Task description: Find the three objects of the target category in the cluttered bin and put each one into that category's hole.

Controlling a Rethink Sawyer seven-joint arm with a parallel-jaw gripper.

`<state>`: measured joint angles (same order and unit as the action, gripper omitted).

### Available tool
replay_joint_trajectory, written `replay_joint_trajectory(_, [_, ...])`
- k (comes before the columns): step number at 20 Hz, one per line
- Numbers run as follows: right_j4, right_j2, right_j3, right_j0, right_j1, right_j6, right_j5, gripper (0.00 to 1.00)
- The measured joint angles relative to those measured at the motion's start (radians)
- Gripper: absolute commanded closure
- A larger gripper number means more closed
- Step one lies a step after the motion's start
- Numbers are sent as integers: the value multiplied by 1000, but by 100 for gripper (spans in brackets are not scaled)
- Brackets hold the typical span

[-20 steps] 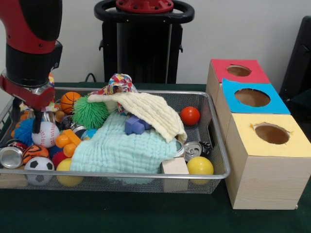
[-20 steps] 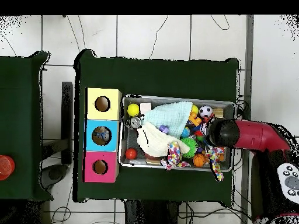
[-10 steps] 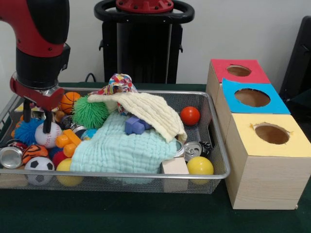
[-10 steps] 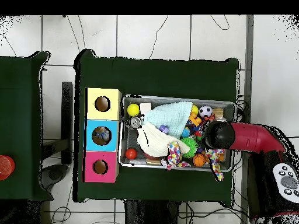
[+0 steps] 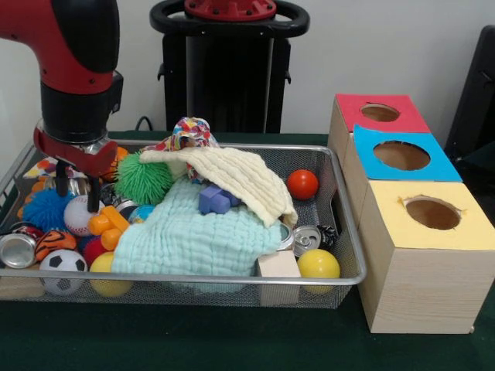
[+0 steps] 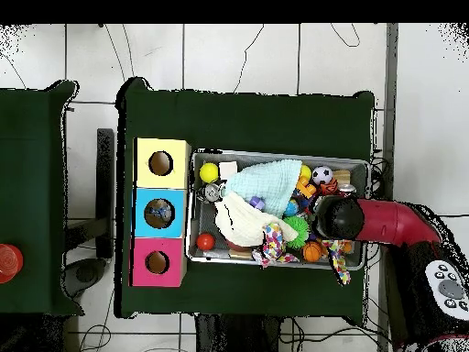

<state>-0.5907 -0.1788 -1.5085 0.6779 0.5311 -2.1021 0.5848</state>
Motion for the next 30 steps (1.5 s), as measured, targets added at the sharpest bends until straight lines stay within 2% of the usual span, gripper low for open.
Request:
replay_joint_trajectory(12, [7,1,-80,9,-1,0,-224,0])
replay_joint_trajectory(14, [14,3,-80,9,-1,0,-230,0])
replay_joint_trajectory(22, [135,8,-80,9,0,0,-228,0])
replay_joint_trajectory(30, [248,31,-80,-38,26,0,-122,0])
